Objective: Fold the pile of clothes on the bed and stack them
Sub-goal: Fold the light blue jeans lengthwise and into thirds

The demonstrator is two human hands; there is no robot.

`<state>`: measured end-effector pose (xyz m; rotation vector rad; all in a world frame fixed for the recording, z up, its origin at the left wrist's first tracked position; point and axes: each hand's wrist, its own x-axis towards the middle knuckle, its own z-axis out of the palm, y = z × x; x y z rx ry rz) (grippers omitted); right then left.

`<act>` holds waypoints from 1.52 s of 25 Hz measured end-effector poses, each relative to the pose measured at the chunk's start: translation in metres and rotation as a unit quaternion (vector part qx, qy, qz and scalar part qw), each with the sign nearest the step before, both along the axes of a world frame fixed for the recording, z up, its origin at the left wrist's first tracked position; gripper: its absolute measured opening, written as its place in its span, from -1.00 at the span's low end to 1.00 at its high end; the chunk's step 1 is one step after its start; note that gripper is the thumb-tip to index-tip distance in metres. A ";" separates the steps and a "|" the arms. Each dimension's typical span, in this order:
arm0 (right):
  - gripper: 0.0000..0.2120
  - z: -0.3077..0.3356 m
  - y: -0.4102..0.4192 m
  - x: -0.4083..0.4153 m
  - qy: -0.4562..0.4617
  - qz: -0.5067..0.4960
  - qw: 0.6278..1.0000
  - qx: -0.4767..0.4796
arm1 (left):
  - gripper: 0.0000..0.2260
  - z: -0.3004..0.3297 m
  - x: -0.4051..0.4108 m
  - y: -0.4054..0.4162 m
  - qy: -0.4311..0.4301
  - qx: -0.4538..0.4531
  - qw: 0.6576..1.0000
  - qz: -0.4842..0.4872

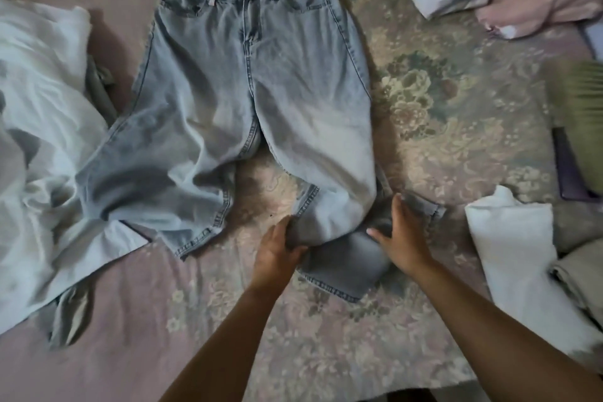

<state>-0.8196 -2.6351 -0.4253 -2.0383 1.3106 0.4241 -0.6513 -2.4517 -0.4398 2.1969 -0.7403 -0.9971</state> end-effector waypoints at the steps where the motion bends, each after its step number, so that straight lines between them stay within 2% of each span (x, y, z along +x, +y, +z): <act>1: -0.18 -0.003 -0.003 0.001 -0.006 -0.018 0.999 -0.029 | -0.49 0.003 -0.002 -0.006 -0.004 -0.014 0.999 0.048; 3: -0.36 -0.005 -0.016 0.004 -0.006 -0.033 0.993 -0.111 | -0.61 0.017 0.003 -0.021 -0.023 -0.033 0.993 0.111; 5: -0.47 0.000 -0.033 0.000 0.057 -0.017 0.985 -0.162 | -0.64 0.030 0.010 -0.037 -0.106 -0.012 0.986 0.126; 7: -0.56 0.008 -0.049 -0.009 0.151 0.022 0.975 -0.159 | -0.58 0.030 0.002 -0.045 -0.312 0.034 0.948 0.052; 9: -0.64 0.016 -0.059 -0.015 0.176 0.030 0.974 -0.142 | -0.54 0.022 -0.030 -0.042 -0.442 -0.021 0.894 -0.075; 11: -0.77 0.023 -0.064 -0.014 0.159 0.069 0.974 -0.147 | -0.59 0.014 -0.073 -0.028 -0.431 -0.131 0.865 -0.219; 12: -0.82 0.028 -0.064 -0.016 0.130 0.082 0.980 -0.126 | -0.61 0.011 -0.091 -0.019 -0.411 -0.158 0.858 -0.265; 14: -0.72 0.041 -0.056 -0.024 0.039 0.053 0.998 -0.013 | -0.63 0.005 -0.116 0.003 -0.386 -0.141 0.864 -0.290; 16: -0.75 0.065 -0.040 -0.037 -0.068 -0.045 0.988 0.129 | -0.61 0.014 -0.133 0.018 -0.370 -0.104 0.887 -0.256; 17: -0.81 0.080 -0.031 -0.042 -0.114 -0.118 0.966 0.201 | -0.59 0.024 -0.142 0.021 -0.369 -0.098 0.894 -0.234; 19: -0.92 0.105 -0.014 -0.049 -0.179 -0.270 0.876 0.357 | -0.54 0.049 -0.155 0.019 -0.361 -0.100 0.909 -0.184; 20: -0.89 0.117 -0.005 -0.052 -0.201 -0.313 0.836 0.403 | -0.54 0.065 -0.162 0.015 -0.357 -0.103 0.915 -0.155; 22: -0.85 0.138 0.007 -0.057 -0.228 -0.346 0.799 0.435 | -0.58 0.094 -0.174 0.003 -0.359 -0.117 0.922 -0.086; 24: -0.85 0.160 0.017 -0.061 -0.249 -0.357 0.789 0.434 | -0.66 0.121 -0.180 -0.007 -0.357 -0.134 0.924 -0.012; 26: -0.85 0.180 0.025 -0.060 -0.261 -0.348 0.793 0.427 | -0.74 0.139 -0.176 -0.013 -0.345 -0.139 0.928 0.020; 28: -0.82 0.200 0.029 -0.061 -0.263 -0.327 0.816 0.398 | -0.77 0.153 -0.169 -0.014 -0.318 -0.133 0.938 0.013; 29: -0.79 0.210 0.031 -0.063 -0.266 -0.299 0.847 0.351 | -0.78 0.162 -0.166 -0.011 -0.299 -0.135 0.945 0.006; 30: -0.78 0.218 0.032 -0.067 -0.264 -0.237 0.894 0.273 | -0.80 0.171 -0.165 -0.008 -0.275 -0.140 0.951 -0.002; 31: -0.82 0.227 0.034 -0.072 -0.256 -0.146 0.939 0.179 | -0.81 0.180 -0.164 -0.003 -0.247 -0.150 0.957 -0.008; 32: -0.88 0.236 0.037 -0.076 -0.246 -0.051 0.963 0.092 | -0.81 0.191 -0.164 0.003 -0.230 -0.165 0.959 -0.014; 34: -0.92 0.254 0.048 -0.083 -0.226 0.067 0.972 0.018 | -0.78 0.214 -0.156 0.016 -0.211 -0.200 0.956 -0.034; 35: -0.84 0.261 0.053 -0.086 -0.212 0.101 0.972 0.014 | -0.80 0.225 -0.149 0.020 -0.208 -0.209 0.954 -0.047; 36: -0.75 0.268 0.059 -0.086 -0.199 0.127 0.972 0.012 | -0.82 0.233 -0.142 0.026 -0.217 -0.216 0.950 -0.060; 38: -0.80 0.286 0.074 -0.084 -0.205 0.127 0.971 -0.006 | -0.80 0.248 -0.129 0.041 -0.231 -0.235 0.941 -0.084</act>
